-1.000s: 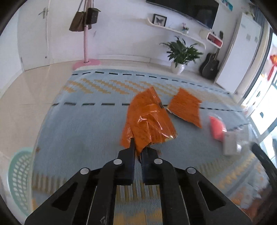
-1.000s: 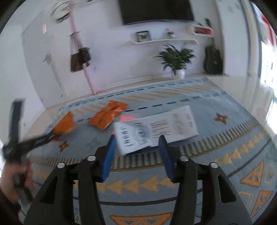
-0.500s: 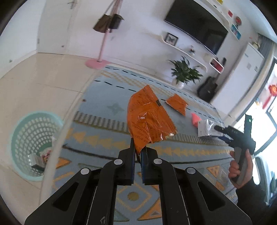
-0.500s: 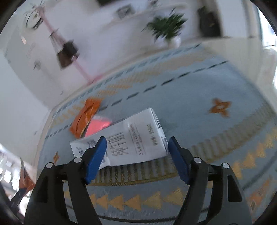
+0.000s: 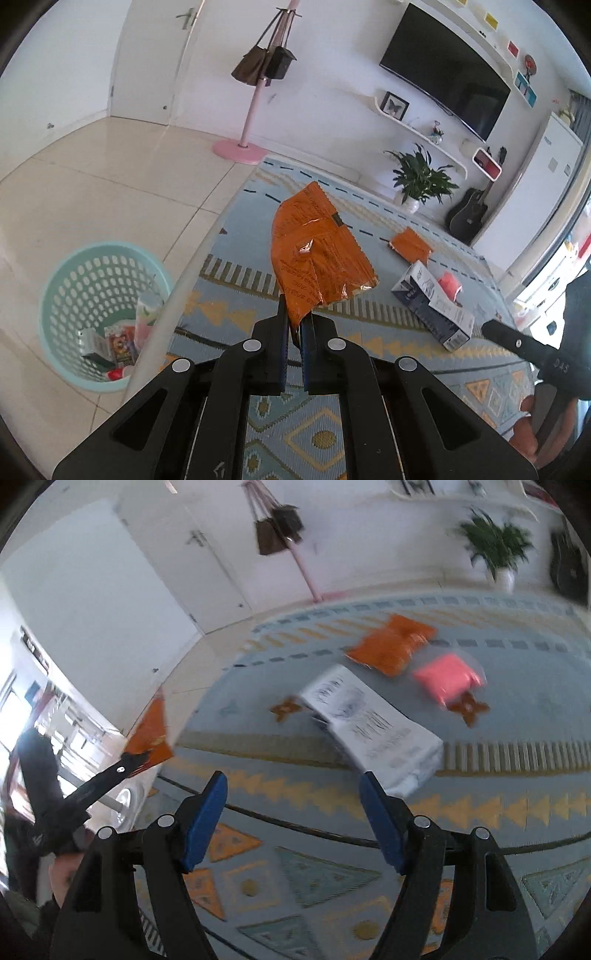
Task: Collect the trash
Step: 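Grasp the white milk carton with the right tool while the left tool holds the orange packet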
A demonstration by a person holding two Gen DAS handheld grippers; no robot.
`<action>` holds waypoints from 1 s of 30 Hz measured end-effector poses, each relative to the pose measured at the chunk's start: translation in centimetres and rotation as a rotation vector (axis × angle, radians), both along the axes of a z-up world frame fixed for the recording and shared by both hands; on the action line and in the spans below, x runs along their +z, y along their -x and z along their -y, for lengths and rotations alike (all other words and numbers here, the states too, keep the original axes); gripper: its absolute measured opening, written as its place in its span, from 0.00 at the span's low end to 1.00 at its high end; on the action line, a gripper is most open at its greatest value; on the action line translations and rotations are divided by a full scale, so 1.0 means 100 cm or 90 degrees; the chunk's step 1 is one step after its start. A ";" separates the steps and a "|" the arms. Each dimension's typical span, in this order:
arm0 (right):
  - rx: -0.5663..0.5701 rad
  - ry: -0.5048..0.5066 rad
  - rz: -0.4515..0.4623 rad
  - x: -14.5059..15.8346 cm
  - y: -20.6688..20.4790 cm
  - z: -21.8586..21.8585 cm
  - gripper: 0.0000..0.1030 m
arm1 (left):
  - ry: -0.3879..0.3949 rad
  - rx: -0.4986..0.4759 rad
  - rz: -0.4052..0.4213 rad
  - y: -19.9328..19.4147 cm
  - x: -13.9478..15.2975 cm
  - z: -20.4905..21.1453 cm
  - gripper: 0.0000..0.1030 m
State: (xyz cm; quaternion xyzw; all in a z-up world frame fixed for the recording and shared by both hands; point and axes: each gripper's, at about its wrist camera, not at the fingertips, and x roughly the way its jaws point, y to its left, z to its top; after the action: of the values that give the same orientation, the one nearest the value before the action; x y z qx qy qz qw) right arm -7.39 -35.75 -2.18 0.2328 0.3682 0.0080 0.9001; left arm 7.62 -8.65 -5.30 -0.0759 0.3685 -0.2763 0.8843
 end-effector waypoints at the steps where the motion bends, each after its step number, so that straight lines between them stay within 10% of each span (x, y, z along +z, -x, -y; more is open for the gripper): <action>1: -0.010 0.012 0.006 0.004 0.001 -0.001 0.68 | 0.003 -0.002 0.002 0.002 0.001 0.001 0.03; 10: -0.055 0.178 -0.125 -0.014 -0.050 0.031 0.74 | 0.019 -0.020 0.003 0.000 0.005 0.003 0.03; 16: 0.053 0.118 -0.127 -0.010 -0.057 0.017 0.74 | 0.031 -0.023 0.006 0.002 0.007 -0.002 0.03; 30: 0.068 0.246 -0.252 -0.032 -0.108 0.012 0.70 | 0.054 -0.015 -0.004 -0.005 0.009 -0.012 0.03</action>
State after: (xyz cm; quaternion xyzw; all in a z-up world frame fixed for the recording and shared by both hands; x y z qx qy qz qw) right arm 3.45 -36.90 -5.42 0.0342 0.5432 -0.0609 0.8367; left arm 8.12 -7.46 -4.39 -0.1097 0.3601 -0.3019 0.8759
